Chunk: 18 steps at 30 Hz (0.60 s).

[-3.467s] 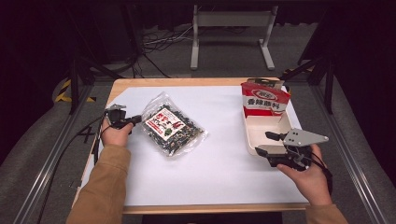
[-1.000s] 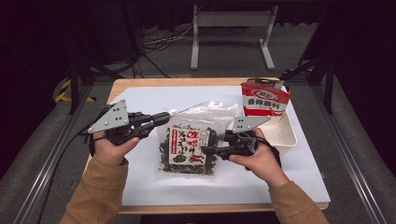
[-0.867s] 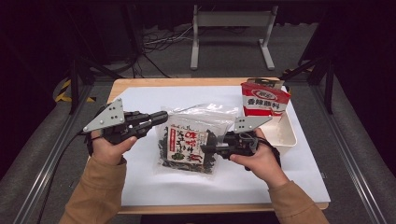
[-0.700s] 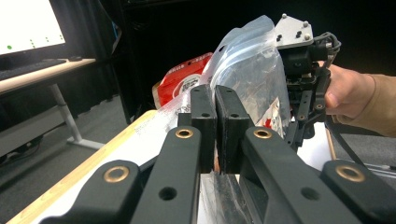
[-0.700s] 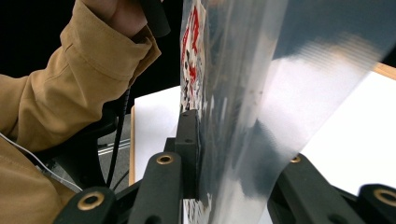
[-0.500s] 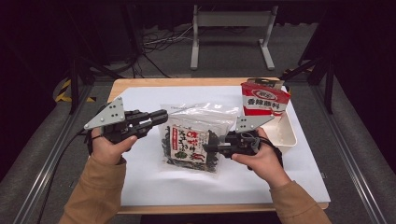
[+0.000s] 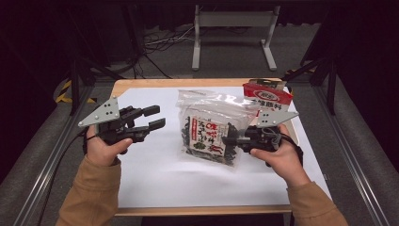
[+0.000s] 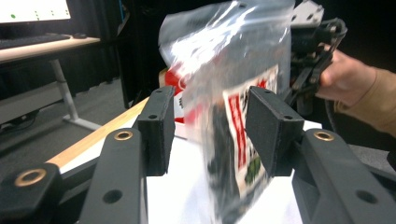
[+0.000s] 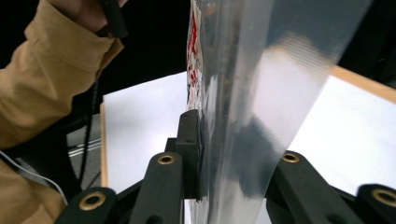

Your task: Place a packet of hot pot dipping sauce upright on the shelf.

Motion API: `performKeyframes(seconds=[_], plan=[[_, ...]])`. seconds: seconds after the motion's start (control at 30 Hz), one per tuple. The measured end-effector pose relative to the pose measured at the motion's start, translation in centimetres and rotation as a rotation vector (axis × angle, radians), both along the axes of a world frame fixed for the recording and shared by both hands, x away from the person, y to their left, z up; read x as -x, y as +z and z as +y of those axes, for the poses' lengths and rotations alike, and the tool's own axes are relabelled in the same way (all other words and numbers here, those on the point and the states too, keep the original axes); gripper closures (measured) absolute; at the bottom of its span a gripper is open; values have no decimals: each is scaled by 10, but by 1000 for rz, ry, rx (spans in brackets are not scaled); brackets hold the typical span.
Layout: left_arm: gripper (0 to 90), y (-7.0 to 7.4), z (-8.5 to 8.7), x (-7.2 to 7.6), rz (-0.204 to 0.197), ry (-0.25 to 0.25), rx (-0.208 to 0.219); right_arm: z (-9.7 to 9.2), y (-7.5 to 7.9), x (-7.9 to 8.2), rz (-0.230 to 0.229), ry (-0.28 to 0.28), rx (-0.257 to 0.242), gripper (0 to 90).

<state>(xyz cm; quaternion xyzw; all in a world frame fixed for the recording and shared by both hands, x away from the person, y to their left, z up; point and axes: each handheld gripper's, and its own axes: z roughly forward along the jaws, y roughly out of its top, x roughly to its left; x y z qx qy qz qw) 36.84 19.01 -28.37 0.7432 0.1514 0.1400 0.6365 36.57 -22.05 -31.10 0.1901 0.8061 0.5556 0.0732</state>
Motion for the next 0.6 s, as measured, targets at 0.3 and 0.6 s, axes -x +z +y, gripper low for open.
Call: performKeyframes(seconds=[0.3,0.6], plan=[[511,-13,13,-12,41,86,-31,-23,19,-1,-55,-82,34,735],[477,-30,22,-27,142,170,-85,-40,37,-2,-120,-150,57,735]])
